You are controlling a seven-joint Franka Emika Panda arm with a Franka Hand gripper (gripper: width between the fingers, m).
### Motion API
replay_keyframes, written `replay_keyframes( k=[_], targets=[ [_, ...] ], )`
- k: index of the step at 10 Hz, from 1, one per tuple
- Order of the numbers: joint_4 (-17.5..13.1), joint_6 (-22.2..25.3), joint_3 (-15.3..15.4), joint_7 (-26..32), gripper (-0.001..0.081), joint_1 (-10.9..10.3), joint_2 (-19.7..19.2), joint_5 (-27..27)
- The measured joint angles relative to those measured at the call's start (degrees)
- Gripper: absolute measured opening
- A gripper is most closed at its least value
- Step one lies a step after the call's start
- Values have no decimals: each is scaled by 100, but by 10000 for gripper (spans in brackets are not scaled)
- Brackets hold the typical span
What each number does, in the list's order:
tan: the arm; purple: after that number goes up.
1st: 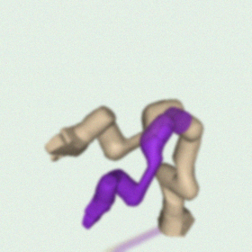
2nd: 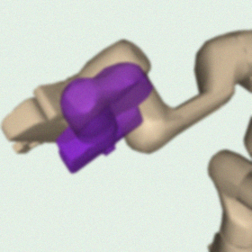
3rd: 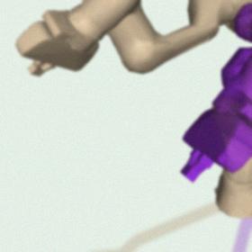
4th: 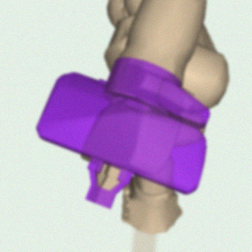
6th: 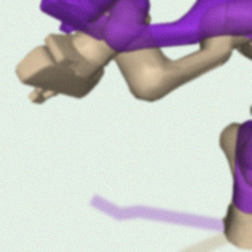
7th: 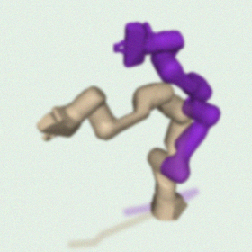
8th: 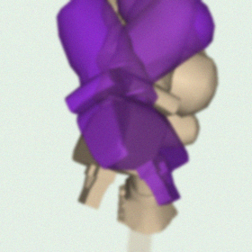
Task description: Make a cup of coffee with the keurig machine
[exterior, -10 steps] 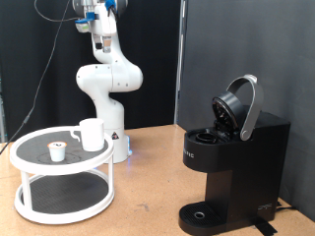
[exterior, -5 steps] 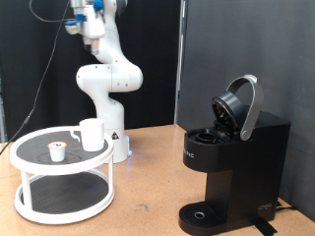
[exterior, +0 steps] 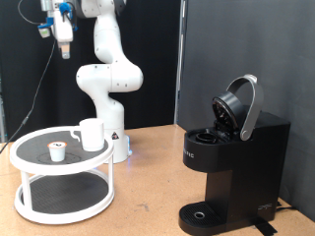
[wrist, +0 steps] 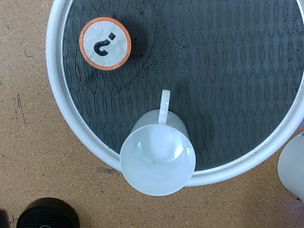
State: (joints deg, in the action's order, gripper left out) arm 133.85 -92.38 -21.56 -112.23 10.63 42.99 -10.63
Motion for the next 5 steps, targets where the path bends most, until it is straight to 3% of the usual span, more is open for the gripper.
replay_keyframes(
  k=[3,5],
  targets=[
    [41,-29,-59,143,734,-7,-10,1],
    [277,-485,-80,15,734,16,-153,-118]
  ],
)
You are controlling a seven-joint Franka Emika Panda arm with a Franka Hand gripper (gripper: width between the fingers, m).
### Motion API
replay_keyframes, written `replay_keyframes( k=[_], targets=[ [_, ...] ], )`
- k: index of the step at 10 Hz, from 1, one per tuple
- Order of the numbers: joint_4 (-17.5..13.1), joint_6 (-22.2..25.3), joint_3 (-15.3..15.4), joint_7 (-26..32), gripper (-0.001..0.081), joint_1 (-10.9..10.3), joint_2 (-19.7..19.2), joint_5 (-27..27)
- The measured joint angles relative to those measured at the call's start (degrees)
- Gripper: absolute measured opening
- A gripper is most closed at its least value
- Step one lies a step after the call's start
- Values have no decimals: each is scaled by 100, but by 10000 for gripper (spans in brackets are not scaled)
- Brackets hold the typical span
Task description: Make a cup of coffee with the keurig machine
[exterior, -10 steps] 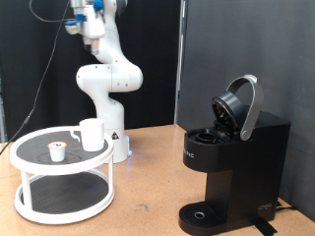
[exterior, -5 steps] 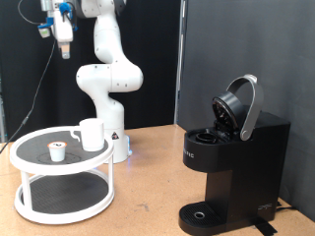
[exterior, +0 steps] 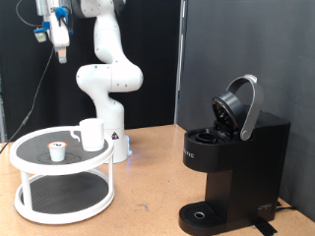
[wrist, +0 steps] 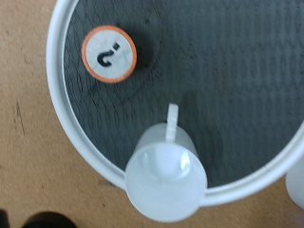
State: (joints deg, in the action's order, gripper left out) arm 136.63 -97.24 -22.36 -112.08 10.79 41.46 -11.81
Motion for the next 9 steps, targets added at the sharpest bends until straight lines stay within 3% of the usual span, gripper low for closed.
replay_keyframes(
  k=[4,9],
  targets=[
    [495,-1195,1,-479,734,6,-636,-212],
    [952,-2717,-123,-521,734,9,-1483,-363]
  ],
)
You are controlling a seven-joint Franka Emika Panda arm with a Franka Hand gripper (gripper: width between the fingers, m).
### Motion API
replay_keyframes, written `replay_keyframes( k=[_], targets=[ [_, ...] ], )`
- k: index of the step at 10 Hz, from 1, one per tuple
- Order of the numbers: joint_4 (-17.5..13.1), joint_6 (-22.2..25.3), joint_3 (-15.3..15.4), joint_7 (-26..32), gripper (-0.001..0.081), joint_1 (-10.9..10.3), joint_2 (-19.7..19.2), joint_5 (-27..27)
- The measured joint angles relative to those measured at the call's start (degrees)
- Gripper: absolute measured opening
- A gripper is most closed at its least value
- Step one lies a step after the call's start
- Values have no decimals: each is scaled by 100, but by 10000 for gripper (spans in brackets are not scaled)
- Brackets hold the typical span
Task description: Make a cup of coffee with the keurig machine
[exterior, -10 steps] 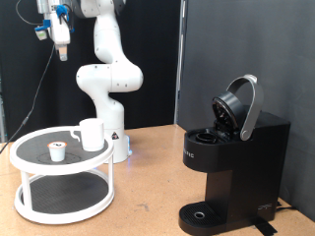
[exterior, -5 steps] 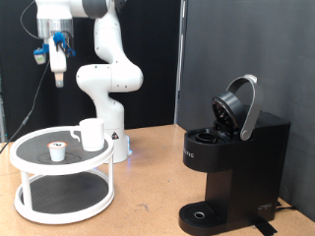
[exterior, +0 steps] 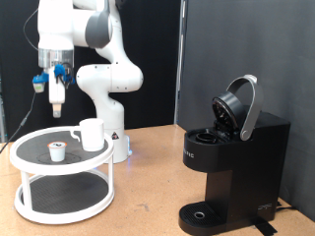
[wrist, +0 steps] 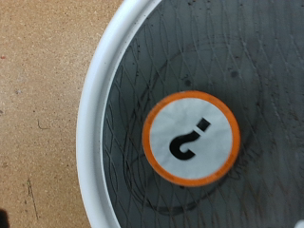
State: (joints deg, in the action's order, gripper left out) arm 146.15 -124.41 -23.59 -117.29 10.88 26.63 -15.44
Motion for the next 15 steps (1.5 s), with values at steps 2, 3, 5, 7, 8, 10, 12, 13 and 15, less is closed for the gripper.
replay_keyframes(
  k=[2,3,5,7,8,10,12,13,15],
  targets=[
    [89,-390,-57,19,734,8,-237,0],
    [146,-596,-76,20,734,27,-330,-18],
    [251,-901,-126,20,734,47,-486,-70],
    [353,-1126,-147,31,734,70,-626,-91],
    [411,-1204,-154,51,734,74,-672,-94],
    [540,-1357,-163,126,734,94,-709,-95],
    [665,-1467,-165,210,734,134,-709,-166],
    [728,-1547,-165,226,734,160,-709,-211],
    [842,-1687,-165,226,734,205,-709,-273]
  ],
)
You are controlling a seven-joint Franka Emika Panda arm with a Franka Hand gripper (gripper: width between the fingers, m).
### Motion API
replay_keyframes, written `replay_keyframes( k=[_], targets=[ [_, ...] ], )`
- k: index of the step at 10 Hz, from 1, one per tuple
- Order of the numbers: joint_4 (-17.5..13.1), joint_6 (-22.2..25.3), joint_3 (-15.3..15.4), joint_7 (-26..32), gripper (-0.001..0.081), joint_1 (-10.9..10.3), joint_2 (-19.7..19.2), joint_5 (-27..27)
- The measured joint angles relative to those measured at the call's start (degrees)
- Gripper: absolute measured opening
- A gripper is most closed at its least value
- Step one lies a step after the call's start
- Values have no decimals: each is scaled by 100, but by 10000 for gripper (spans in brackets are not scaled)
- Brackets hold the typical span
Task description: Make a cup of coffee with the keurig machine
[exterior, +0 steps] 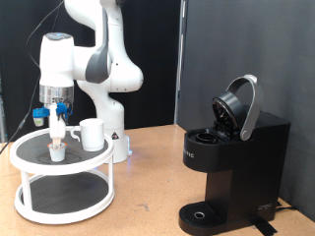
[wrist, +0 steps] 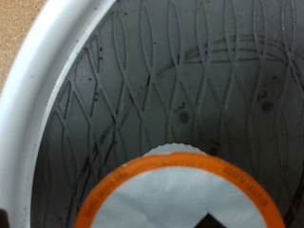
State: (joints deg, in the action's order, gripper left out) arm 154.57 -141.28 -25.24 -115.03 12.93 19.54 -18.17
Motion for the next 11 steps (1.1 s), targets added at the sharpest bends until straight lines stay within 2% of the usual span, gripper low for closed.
replay_keyframes(
  k=[5,6,7,8,9,11],
  targets=[
    [103,-195,0,-34,734,48,-25,-19],
    [105,-205,1,-46,639,55,-30,-21],
    [105,-215,1,-57,639,60,-38,-22],
    [105,-238,1,-67,457,65,-43,-25],
    [105,-257,1,-83,396,77,-45,-35],
    [103,-268,3,-140,396,85,-49,-57]
  ],
)
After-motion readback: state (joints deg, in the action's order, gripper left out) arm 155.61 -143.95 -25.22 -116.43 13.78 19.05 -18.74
